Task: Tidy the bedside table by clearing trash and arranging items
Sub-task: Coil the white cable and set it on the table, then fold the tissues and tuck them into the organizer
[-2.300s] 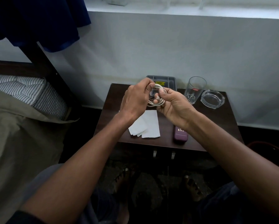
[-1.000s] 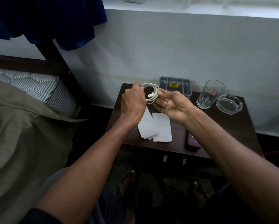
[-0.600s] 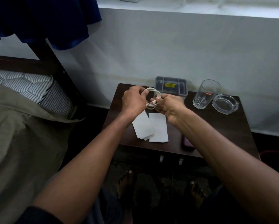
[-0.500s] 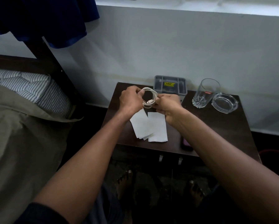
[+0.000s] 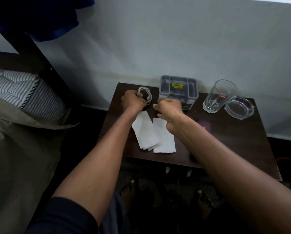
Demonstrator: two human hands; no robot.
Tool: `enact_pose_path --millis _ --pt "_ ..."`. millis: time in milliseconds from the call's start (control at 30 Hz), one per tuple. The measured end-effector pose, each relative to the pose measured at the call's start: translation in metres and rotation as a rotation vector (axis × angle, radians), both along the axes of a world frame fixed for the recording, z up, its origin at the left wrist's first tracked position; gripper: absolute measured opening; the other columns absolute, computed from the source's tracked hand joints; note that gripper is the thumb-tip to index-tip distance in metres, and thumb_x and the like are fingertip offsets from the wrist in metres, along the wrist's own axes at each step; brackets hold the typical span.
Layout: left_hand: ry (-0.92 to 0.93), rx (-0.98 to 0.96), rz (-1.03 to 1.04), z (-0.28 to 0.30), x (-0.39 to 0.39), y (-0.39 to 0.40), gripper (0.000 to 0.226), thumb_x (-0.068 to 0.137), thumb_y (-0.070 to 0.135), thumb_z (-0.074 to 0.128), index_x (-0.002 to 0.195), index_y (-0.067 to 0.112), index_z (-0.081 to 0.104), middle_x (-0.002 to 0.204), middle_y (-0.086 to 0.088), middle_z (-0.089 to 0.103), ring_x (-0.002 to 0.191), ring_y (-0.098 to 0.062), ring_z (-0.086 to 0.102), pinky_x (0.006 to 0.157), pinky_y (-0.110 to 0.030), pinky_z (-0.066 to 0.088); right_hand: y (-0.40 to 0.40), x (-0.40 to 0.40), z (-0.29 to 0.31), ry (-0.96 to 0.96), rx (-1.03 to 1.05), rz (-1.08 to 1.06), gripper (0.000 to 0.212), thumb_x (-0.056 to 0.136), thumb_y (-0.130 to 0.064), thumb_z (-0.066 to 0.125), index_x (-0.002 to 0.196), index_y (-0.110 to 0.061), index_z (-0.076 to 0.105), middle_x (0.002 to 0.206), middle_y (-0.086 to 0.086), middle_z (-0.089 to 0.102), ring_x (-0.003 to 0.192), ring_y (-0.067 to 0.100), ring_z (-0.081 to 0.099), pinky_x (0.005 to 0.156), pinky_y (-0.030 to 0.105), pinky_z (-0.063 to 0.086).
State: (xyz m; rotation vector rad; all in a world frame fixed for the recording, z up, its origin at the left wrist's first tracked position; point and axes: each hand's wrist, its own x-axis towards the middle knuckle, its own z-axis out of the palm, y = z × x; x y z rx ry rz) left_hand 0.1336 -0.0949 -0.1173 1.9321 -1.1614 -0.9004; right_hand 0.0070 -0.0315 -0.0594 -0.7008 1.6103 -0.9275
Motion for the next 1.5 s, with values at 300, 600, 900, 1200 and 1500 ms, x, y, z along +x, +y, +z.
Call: enact_pose_path --millis 300,600,900,1200,1500 --pt "-0.168 0.009 -0.012 -0.005 0.004 -0.013 0.004 0.09 0.013 0.075 0.088 0.011 0.078 0.094 -0.011 0.079 0.093 -0.033 0.075 0.081 -0.04 0.063 -0.013 0.012 -0.007 0.029 0.009 0.019 0.036 0.094 0.013 0.061 0.08 -0.019 0.069 0.081 0.0 0.067 0.095 0.023 0.07 0.093 0.037 0.06" --pt "-0.453 0.126 -0.252 0.024 0.027 0.009 0.035 0.085 0.031 0.079 0.12 0.026 0.075 0.133 -0.006 0.07 0.121 -0.03 0.068 0.087 -0.033 0.051 -0.011 0.001 -0.005 0.307 -0.029 0.269 0.028 0.091 0.005 0.069 0.106 -0.016 0.081 0.1 0.002 0.076 0.096 0.017 0.069 0.073 0.025 0.054" --pt "-0.544 0.287 -0.556 0.029 0.051 0.037 0.046 0.082 0.018 0.089 0.127 0.021 0.076 0.13 -0.006 0.073 0.122 -0.026 0.068 0.108 -0.037 0.054 0.016 -0.023 -0.019 0.909 -0.101 0.835 0.03 0.085 0.001 0.073 0.096 -0.027 0.076 0.096 -0.005 0.068 0.099 0.021 0.063 0.07 0.027 0.049" --pt "-0.496 0.13 -0.577 0.038 0.038 0.055 0.014 0.092 0.021 0.077 0.09 0.032 0.071 0.105 0.002 0.075 0.105 -0.023 0.071 0.089 -0.032 0.054 0.015 -0.032 -0.015 0.885 -0.178 0.63 0.024 0.081 -0.007 0.077 0.093 -0.027 0.079 0.098 -0.003 0.076 0.103 0.022 0.071 0.079 0.032 0.053" --pt "-0.029 -0.011 -0.525 0.062 0.029 0.05 0.006 0.103 0.022 0.067 0.103 0.027 0.066 0.103 -0.002 0.072 0.096 -0.022 0.071 0.091 -0.042 0.06 0.019 -0.023 -0.005 0.211 -0.108 0.336 0.032 0.086 -0.011 0.085 0.116 -0.011 0.075 0.109 0.007 0.079 0.099 0.025 0.075 0.079 0.038 0.061"
